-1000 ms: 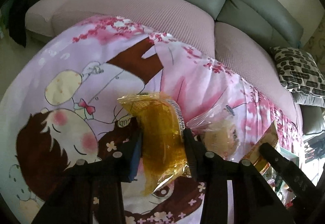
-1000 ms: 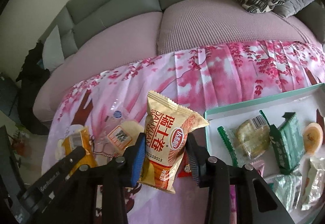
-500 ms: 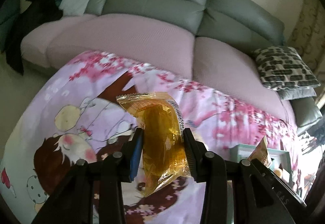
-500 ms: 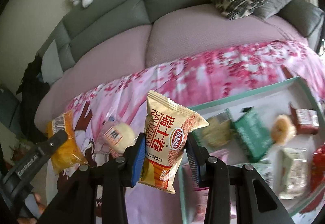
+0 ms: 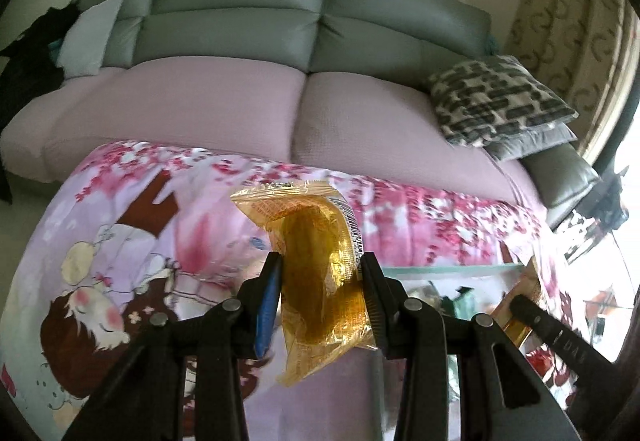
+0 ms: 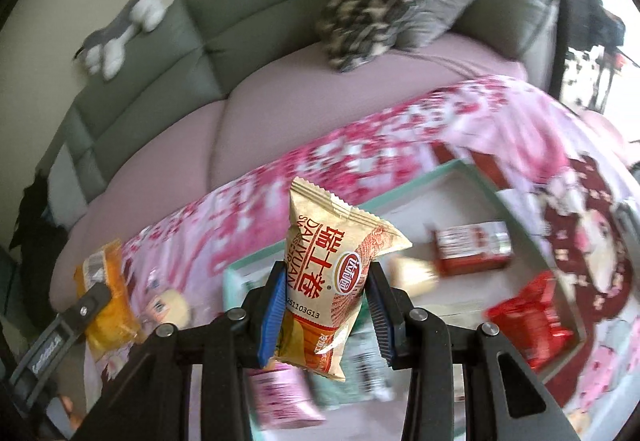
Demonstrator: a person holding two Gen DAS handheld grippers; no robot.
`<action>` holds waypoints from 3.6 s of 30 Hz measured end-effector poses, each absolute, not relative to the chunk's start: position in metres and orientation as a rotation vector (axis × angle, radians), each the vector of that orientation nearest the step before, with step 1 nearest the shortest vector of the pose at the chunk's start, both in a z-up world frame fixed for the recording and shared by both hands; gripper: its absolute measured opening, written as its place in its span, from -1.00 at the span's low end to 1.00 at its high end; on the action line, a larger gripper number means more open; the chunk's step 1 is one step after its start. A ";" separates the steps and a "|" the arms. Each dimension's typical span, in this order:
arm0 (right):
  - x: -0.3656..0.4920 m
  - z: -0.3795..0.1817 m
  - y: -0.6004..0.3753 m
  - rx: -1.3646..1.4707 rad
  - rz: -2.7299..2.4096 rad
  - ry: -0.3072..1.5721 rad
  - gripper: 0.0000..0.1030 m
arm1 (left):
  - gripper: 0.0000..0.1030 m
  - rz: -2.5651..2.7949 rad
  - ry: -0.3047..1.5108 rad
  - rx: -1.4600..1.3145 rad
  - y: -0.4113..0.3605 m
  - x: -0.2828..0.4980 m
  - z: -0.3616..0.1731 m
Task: Organize snacks
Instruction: 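Carry the yellow cake packet and Daliyuan packet over the tray, then open both grippers to release the packets into the tray, then move both tools back toward the clear bun packet and red candy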
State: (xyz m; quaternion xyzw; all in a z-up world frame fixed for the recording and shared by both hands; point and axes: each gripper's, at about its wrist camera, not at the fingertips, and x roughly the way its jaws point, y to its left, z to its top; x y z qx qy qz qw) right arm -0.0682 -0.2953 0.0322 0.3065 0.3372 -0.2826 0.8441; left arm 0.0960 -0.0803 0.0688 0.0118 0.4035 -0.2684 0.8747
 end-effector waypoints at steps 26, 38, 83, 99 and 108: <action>-0.115 -0.002 -0.358 0.761 -0.719 0.755 -0.19 | -0.20 -0.856 0.938 0.207 -0.209 0.019 0.030; -0.107 -0.017 -0.359 0.763 -0.727 0.802 -0.18 | -0.20 -0.835 0.984 0.215 -0.214 0.023 0.011; -0.079 0.018 -0.319 0.509 -0.697 0.780 1.00 | 0.89 -0.205 0.913 0.195 -0.093 0.108 0.021; -0.046 0.037 -0.271 0.471 -0.505 0.666 1.00 | 0.89 -0.110 0.818 0.022 -0.020 0.128 0.040; -0.018 0.033 -0.235 0.471 -0.373 0.659 1.00 | 0.89 -0.096 0.801 -0.026 0.009 0.133 0.046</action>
